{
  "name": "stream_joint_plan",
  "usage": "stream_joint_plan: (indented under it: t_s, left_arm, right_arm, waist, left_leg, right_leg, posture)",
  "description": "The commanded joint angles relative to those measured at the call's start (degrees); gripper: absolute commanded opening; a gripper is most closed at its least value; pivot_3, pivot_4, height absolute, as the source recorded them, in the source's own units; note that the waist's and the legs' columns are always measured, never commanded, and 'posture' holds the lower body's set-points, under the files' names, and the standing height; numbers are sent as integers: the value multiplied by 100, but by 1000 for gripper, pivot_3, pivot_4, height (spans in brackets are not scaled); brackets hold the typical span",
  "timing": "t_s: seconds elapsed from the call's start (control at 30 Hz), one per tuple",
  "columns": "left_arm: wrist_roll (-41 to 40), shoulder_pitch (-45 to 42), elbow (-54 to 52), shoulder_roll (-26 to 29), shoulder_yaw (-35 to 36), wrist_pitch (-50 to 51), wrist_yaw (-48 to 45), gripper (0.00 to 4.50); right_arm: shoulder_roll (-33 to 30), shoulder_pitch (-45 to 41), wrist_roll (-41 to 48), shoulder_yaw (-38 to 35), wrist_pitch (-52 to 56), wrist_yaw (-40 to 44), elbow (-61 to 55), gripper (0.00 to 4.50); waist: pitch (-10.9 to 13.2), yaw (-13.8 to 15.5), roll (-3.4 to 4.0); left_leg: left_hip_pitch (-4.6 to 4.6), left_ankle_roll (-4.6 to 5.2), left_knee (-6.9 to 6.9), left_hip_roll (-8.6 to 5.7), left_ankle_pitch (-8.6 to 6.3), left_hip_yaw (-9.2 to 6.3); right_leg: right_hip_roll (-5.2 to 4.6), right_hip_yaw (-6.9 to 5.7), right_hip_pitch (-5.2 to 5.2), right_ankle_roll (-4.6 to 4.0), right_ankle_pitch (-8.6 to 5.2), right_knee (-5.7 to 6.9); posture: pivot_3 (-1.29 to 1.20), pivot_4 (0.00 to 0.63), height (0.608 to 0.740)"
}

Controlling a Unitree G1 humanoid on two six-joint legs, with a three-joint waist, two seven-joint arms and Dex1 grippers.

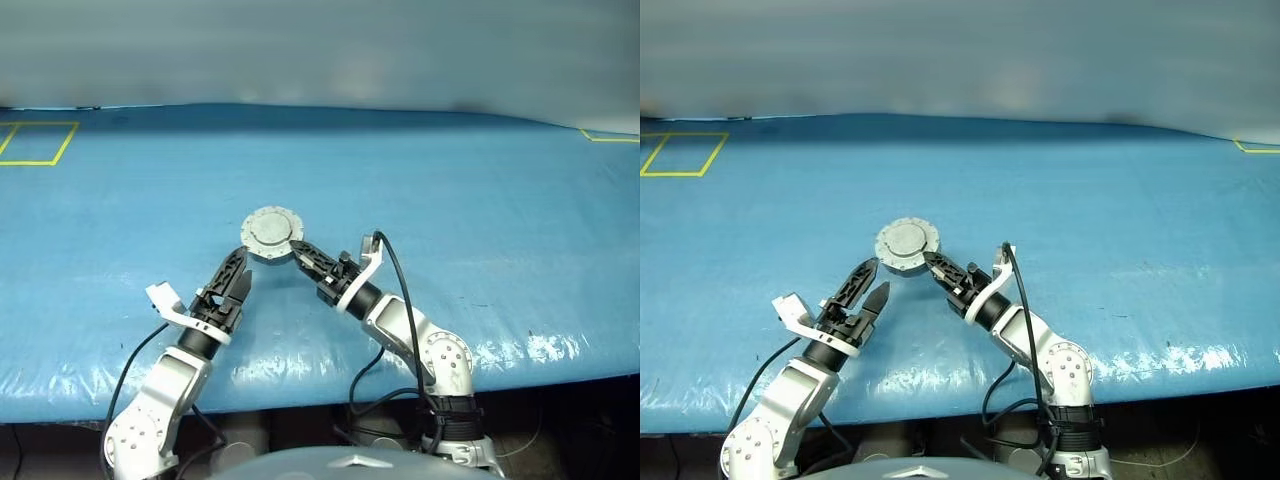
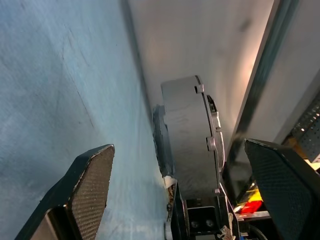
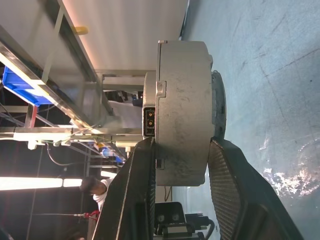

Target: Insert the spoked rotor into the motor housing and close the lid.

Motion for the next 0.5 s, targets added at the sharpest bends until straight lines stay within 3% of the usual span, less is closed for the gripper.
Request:
stream_joint_plan:
  t_s: [0.03, 0.5]
  left_arm:
    - [-280, 130, -81, -382, -367, -154, -231, 4500]
    - [-192, -172, 455, -306, -740, -934, -591, 4500]
  right_arm:
    - [332, -112, 318, 143, -26, 65, -400, 1141]
    - [182, 123, 553, 365, 48, -163, -685, 1141]
  waist:
    - [0, -1, 0]
    - [-1, 1, 1]
  left_leg:
    - [0, 0, 0, 0, 0, 0]
    - [0, 0, 5, -17, 0, 0]
  right_leg:
    - [0, 0, 0, 0, 0, 0]
    - [4, -1, 1, -2, -1, 1]
  posture:
    - [0, 150, 740]
    - [0, 150, 740]
